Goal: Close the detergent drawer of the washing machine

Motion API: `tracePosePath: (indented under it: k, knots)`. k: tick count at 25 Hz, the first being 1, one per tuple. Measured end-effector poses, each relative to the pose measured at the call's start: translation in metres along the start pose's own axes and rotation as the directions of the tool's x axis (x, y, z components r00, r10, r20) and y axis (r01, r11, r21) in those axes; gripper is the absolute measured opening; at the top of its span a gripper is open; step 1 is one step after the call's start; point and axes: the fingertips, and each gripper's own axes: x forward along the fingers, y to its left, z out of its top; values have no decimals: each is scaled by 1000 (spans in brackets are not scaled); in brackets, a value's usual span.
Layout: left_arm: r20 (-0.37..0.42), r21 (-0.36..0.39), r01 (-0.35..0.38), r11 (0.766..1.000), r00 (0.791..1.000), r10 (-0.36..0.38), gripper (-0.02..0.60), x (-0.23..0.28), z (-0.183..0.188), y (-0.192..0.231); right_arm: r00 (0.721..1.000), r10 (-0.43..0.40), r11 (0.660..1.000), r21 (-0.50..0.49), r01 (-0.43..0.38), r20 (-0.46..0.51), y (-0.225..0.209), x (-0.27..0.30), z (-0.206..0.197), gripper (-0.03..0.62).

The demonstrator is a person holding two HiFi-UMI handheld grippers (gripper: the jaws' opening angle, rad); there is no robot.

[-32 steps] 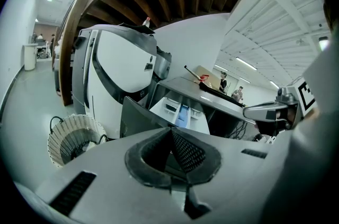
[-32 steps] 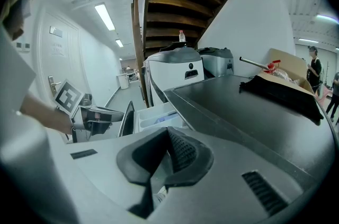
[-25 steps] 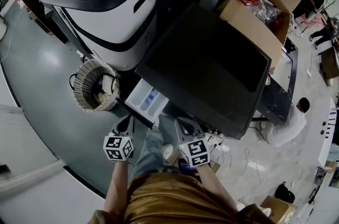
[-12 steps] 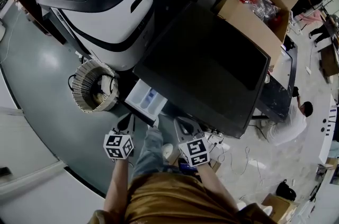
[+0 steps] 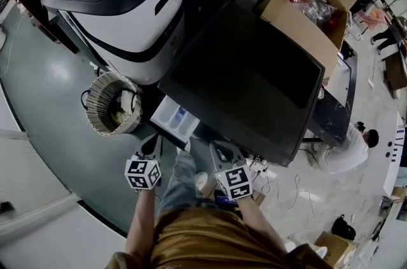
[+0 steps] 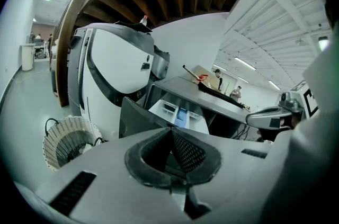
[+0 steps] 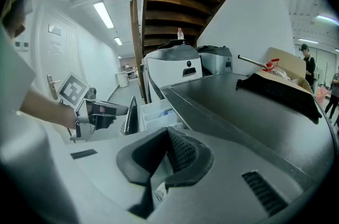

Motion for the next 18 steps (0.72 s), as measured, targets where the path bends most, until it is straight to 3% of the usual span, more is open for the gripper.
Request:
tracePosePath:
  k: [18]
  knots:
    - [-2,23,27,999,1000,-27,23,27,14,-8,999,-20,999,33,21,-29,-11,1,-7,12]
